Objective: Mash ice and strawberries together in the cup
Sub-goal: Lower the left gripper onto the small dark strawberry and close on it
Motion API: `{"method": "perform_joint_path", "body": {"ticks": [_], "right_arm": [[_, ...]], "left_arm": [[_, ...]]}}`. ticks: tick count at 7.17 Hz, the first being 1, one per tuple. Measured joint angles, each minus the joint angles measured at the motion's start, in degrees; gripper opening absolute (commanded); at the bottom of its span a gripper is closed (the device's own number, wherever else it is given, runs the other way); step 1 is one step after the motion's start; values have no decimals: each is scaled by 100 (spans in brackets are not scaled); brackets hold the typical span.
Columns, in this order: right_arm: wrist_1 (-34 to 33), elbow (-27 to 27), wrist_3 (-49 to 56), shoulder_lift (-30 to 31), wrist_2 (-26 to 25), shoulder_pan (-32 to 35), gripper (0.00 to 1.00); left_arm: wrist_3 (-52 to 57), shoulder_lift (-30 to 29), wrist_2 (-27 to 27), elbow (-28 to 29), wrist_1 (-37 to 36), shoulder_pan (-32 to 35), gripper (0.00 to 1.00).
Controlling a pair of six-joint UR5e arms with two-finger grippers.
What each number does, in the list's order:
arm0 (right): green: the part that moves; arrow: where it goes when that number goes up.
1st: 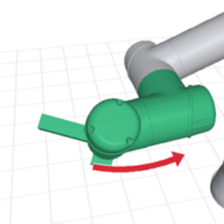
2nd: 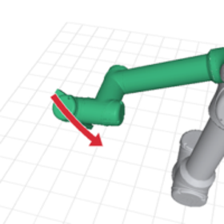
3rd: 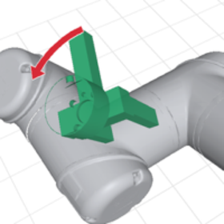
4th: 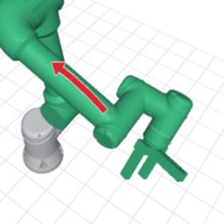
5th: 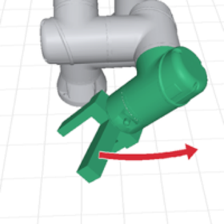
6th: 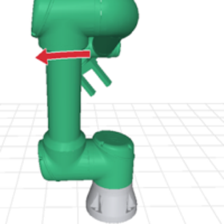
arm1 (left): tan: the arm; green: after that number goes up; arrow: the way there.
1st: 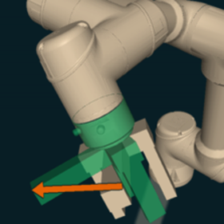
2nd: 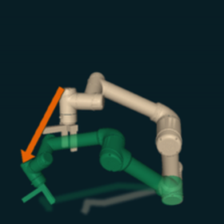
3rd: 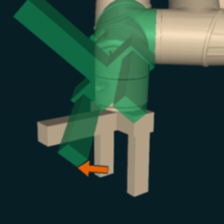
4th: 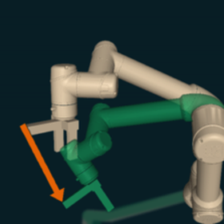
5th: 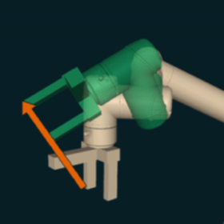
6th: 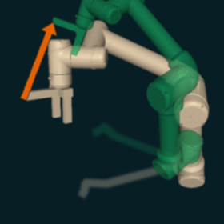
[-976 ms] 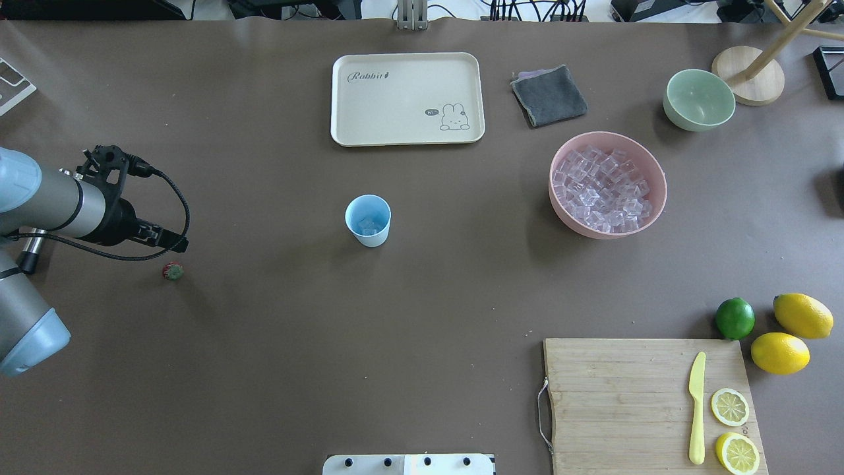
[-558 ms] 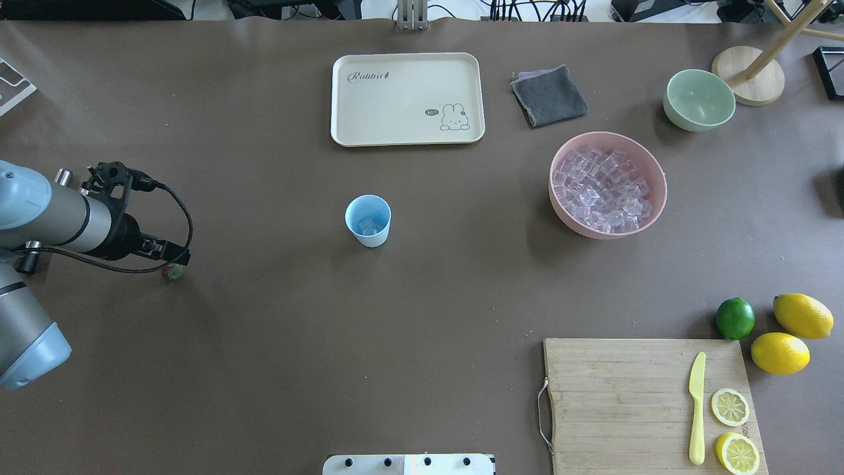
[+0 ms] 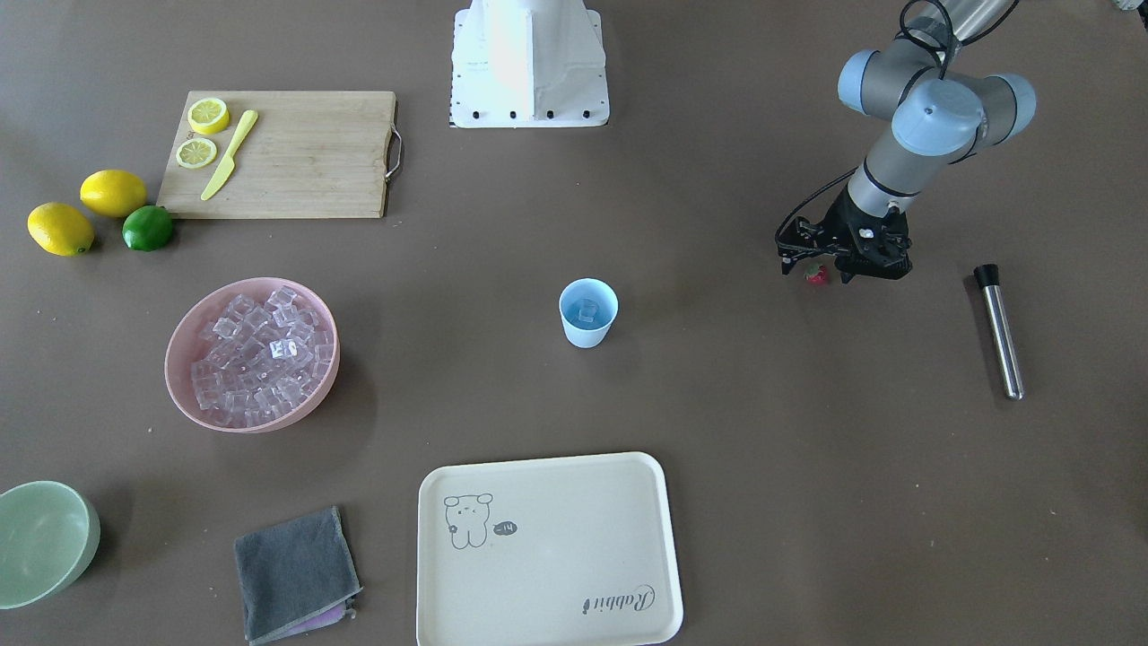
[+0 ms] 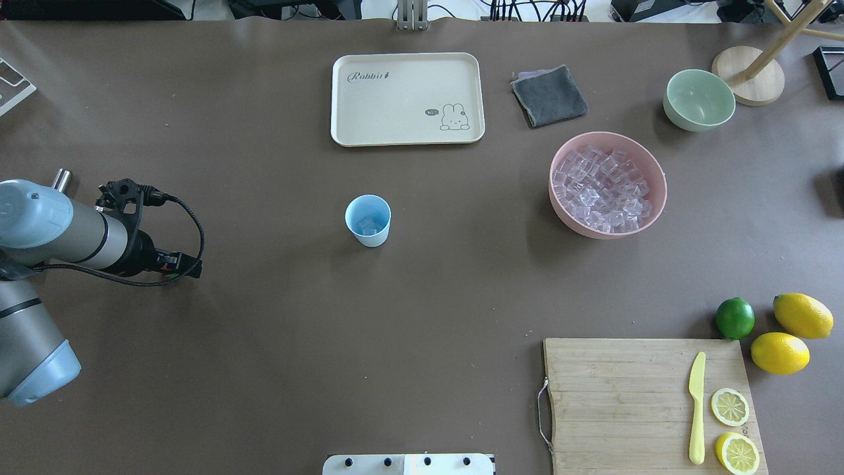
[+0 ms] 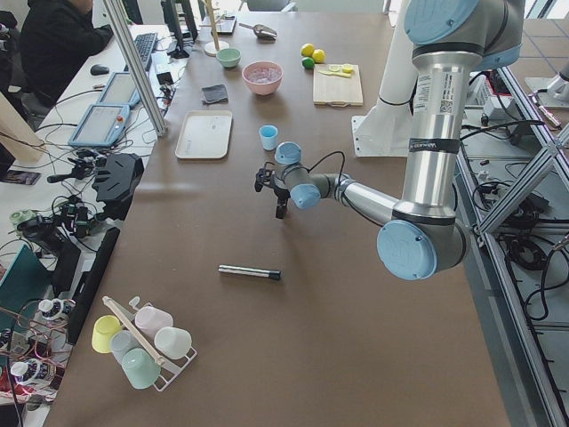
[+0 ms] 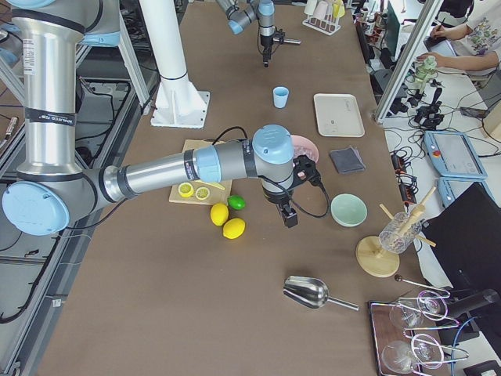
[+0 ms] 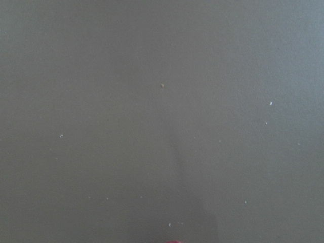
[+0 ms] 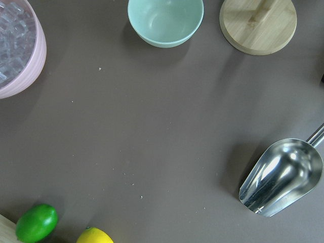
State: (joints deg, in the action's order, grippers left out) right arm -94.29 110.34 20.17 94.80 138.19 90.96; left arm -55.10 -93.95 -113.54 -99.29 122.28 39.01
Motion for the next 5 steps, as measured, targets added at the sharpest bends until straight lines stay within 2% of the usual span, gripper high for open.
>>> {"method": "perform_joint_path", "body": {"ticks": [2, 5], "right_arm": [[44, 11, 34, 100, -1, 0, 98], [764, -49, 2, 499, 61, 0, 98]], "left_arm": [[-82, 53, 101, -65, -12, -26, 97], [-113, 151, 313, -55, -49, -41, 97]]}}
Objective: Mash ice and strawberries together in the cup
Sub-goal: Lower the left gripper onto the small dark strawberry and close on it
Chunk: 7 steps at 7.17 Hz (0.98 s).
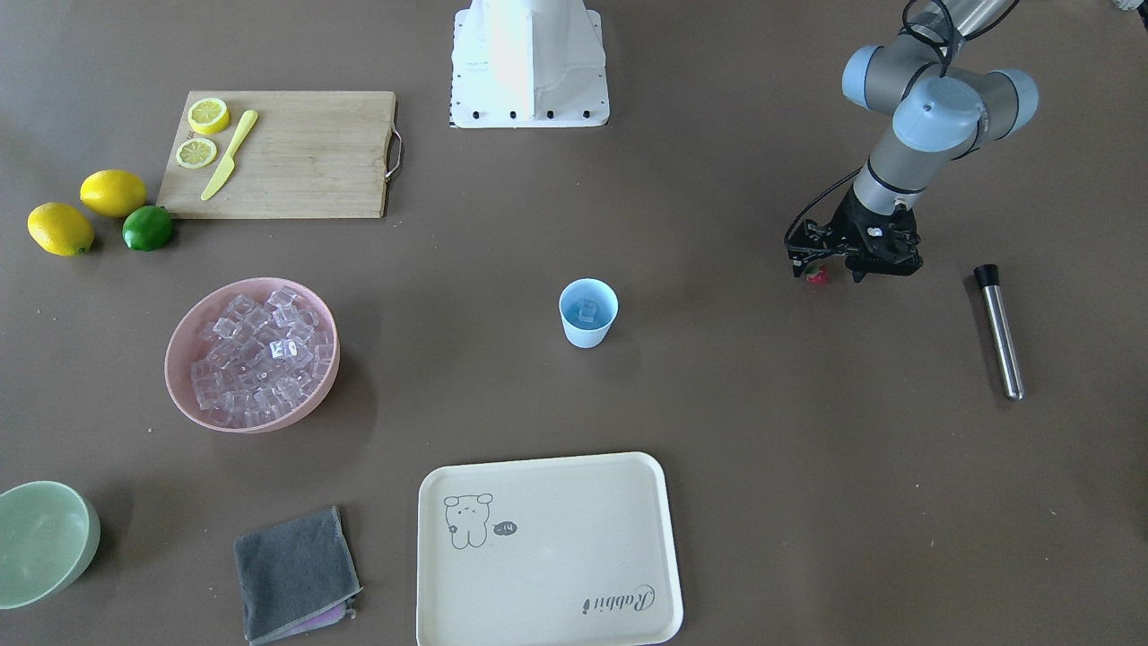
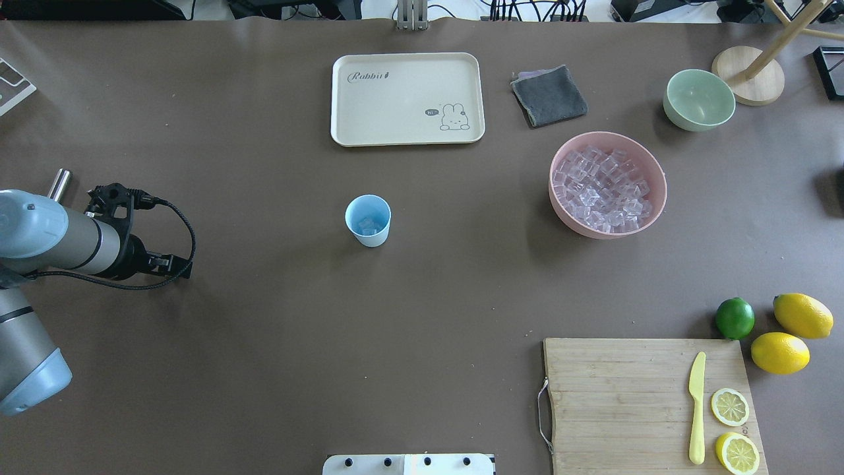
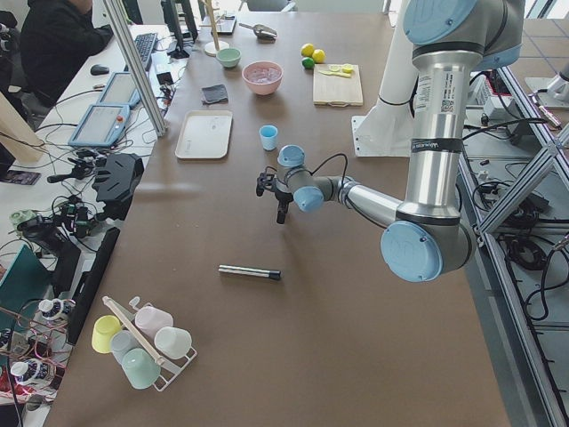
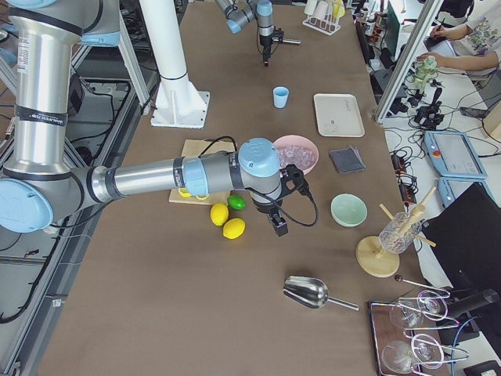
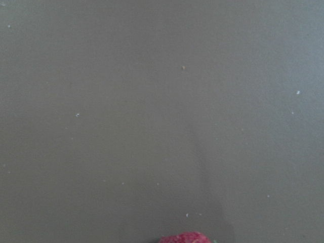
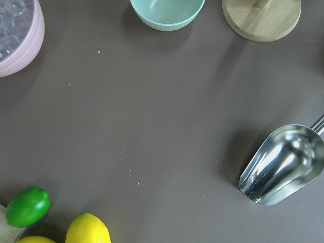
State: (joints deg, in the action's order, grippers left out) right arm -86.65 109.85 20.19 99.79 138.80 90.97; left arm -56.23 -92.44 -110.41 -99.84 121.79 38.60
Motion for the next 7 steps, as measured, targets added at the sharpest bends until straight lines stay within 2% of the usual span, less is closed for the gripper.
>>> {"method": "perform_joint_path", "body": {"ticks": [1, 3, 5, 6, 7], "right_arm": [[88, -22, -15, 15, 20, 0, 98], [127, -60, -30, 16, 28, -2, 98], [153, -90, -39, 14, 32, -2, 98], [160, -98, -40, 19, 31, -1, 98], [164, -109, -41, 35, 29, 0, 98]], "left_arm": [[1, -23, 22, 5, -9, -1, 97], [10, -65, 52, -2, -54, -6, 76], [21, -55, 143, -37, -105, -13, 66], [27, -44, 189, -50, -126, -26, 66], [19, -43, 245, -78, -143, -62, 54]]}}
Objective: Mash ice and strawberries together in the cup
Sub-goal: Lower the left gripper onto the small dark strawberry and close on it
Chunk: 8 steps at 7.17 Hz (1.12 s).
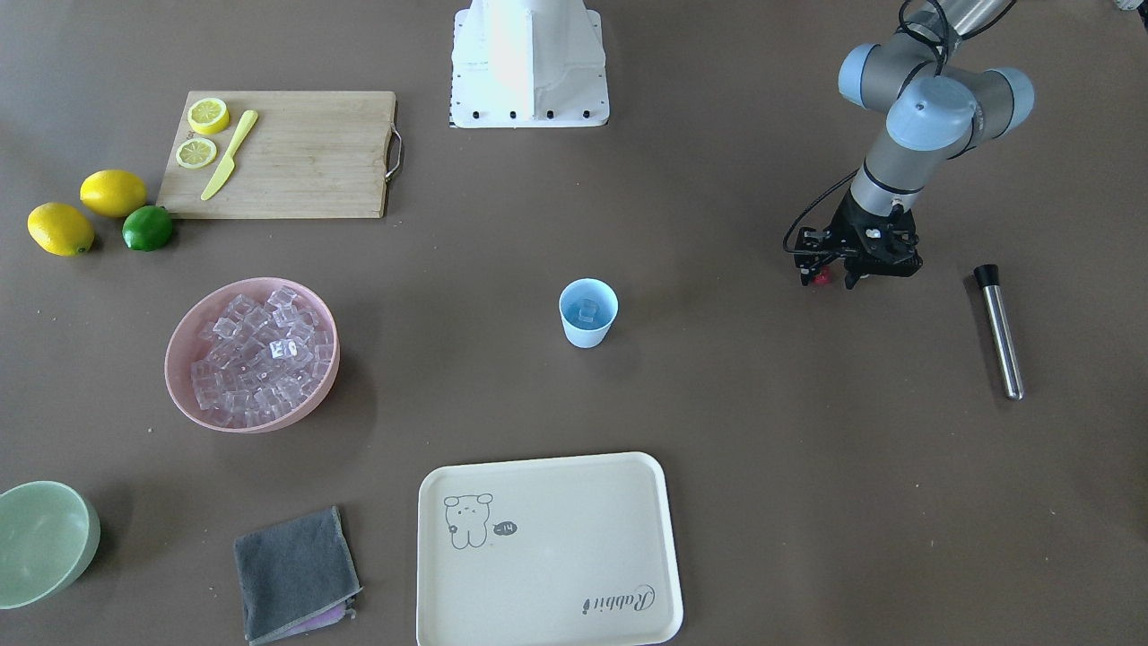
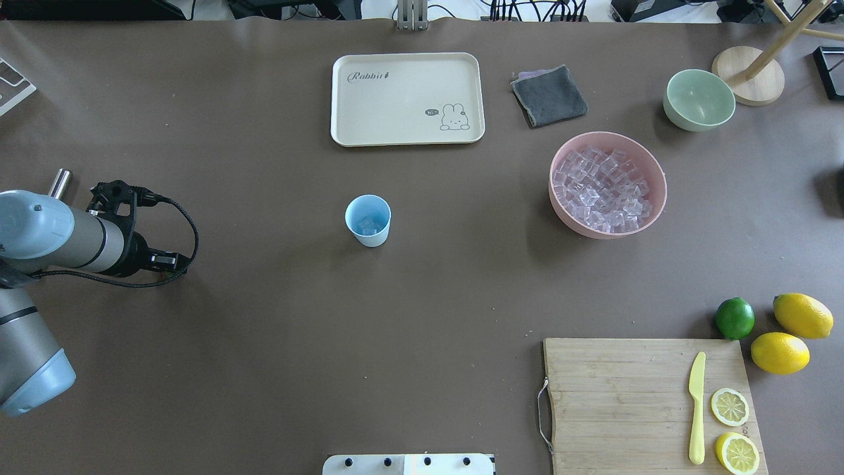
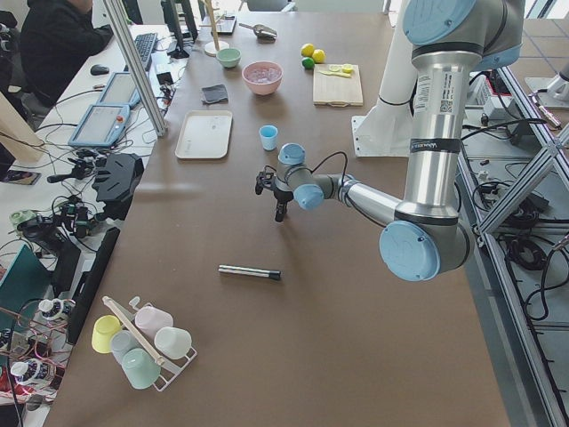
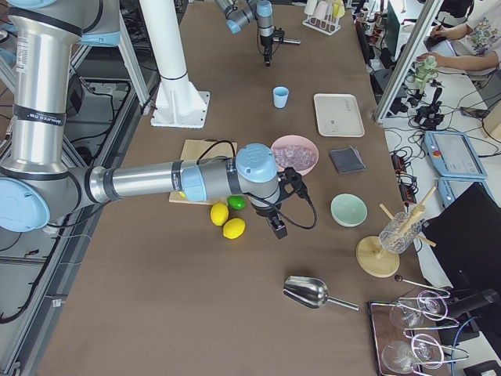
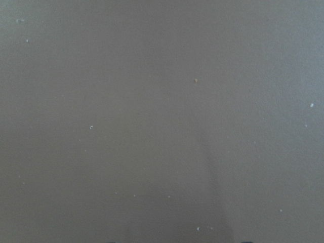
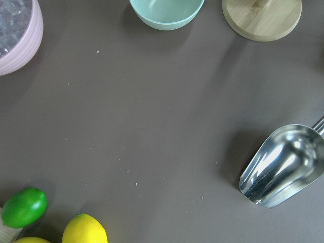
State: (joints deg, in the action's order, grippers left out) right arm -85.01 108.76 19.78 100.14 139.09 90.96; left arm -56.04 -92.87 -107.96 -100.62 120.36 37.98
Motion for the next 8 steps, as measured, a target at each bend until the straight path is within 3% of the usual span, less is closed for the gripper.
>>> {"method": "perform_joint_path", "body": {"ticks": [2, 3, 4, 8], "right_arm": [[8, -15, 5, 31, 3, 0, 98], [10, -19, 7, 41, 3, 0, 98], [10, -20, 8, 51, 4, 0, 98], [5, -25, 1, 43, 6, 0, 98]], "left_arm": [[-144, -2, 121, -119, -17, -161, 39], [-227, 1, 152, -179, -24, -223, 23], [-282, 8, 164, -215, -34, -254, 1], [-320, -149, 121, -607, -231, -214, 0]]}}
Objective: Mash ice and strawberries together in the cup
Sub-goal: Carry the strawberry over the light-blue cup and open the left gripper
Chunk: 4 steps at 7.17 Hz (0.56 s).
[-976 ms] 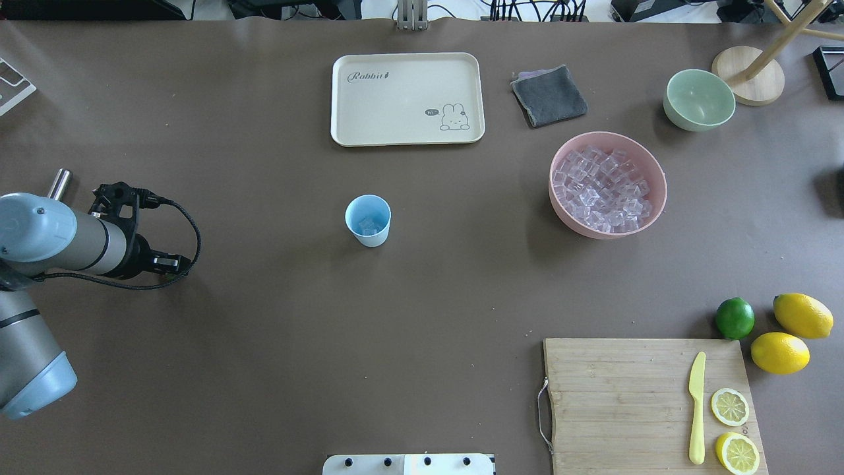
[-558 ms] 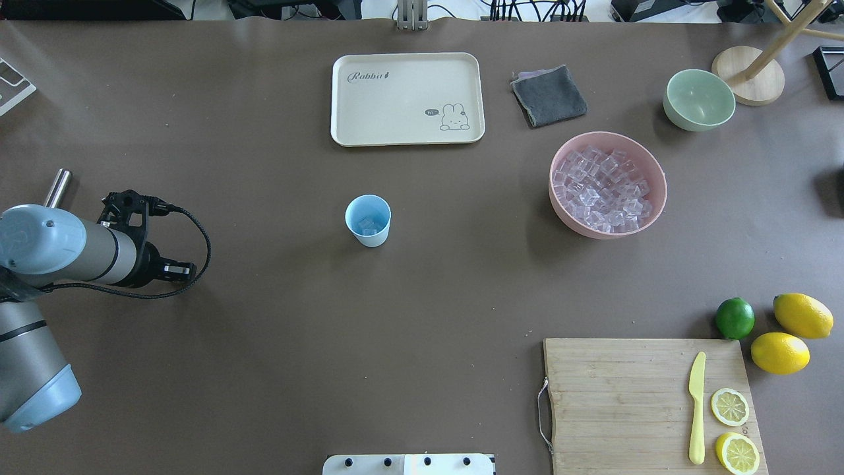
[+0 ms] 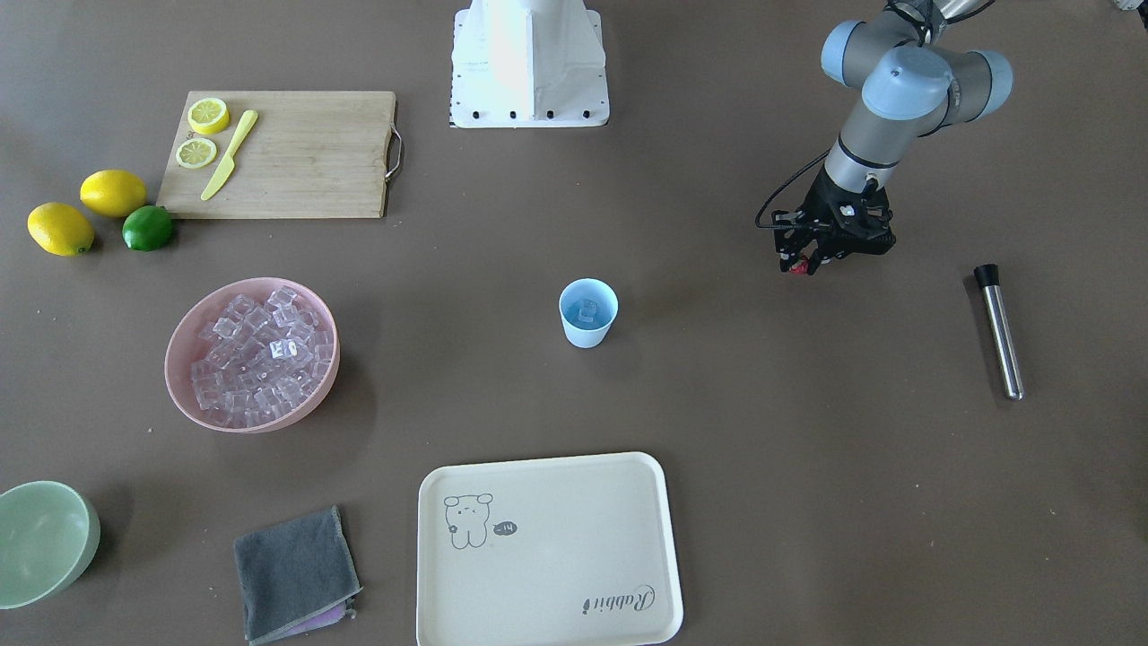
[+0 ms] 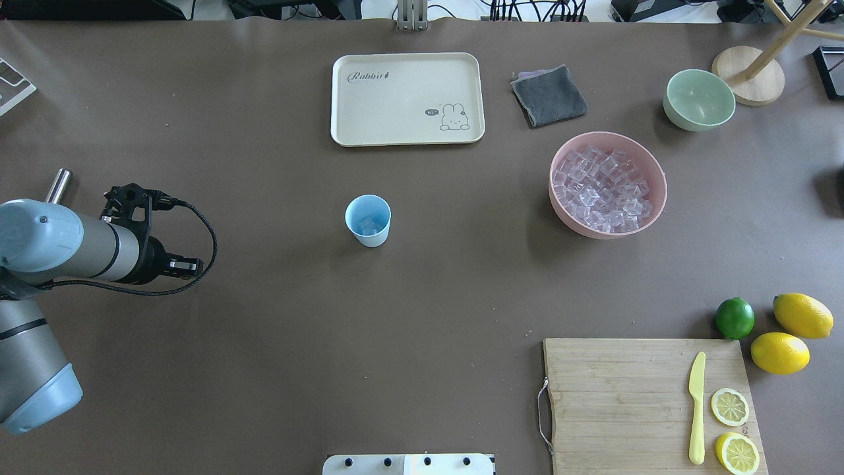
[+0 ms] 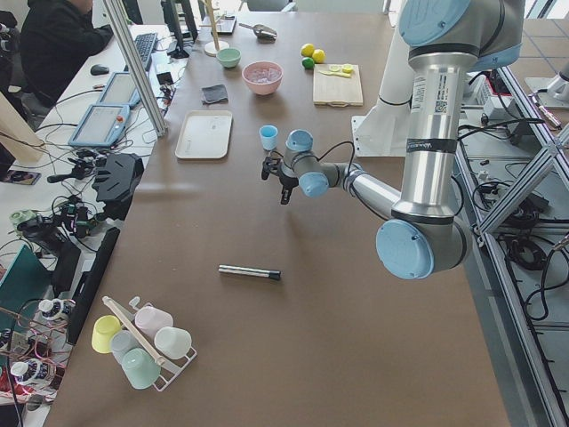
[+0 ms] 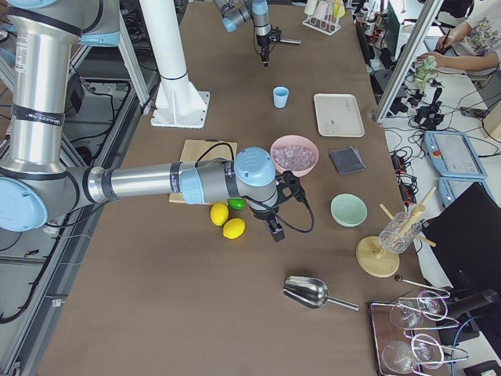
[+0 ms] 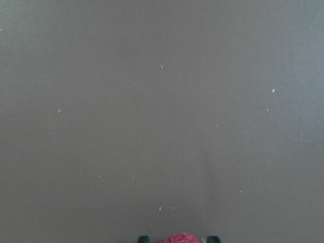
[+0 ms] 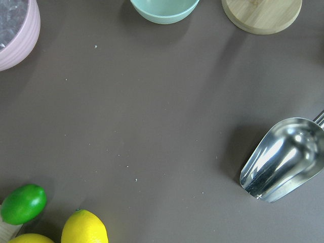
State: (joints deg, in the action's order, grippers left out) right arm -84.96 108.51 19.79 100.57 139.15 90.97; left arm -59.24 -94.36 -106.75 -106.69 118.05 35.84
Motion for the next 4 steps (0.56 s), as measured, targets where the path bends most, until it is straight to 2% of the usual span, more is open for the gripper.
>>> {"method": "perform_joint_path", "body": {"ticks": [1, 2, 3, 4], "right_arm": [[-2, -3, -1, -11, 2, 0, 98], [-2, -10, 0, -10, 0, 0, 98], [-3, -19, 16, 1, -1, 2, 98], [-3, -33, 32, 9, -10, 6, 98]], "left_arm": [[-4, -444, -63, -226, -628, 61, 0], [-11, -1306, -156, -390, -1704, 137, 0], [-51, -2319, -210, -342, -2708, 167, 0], [-222, -3119, -235, -2, -3138, 146, 0]]}}
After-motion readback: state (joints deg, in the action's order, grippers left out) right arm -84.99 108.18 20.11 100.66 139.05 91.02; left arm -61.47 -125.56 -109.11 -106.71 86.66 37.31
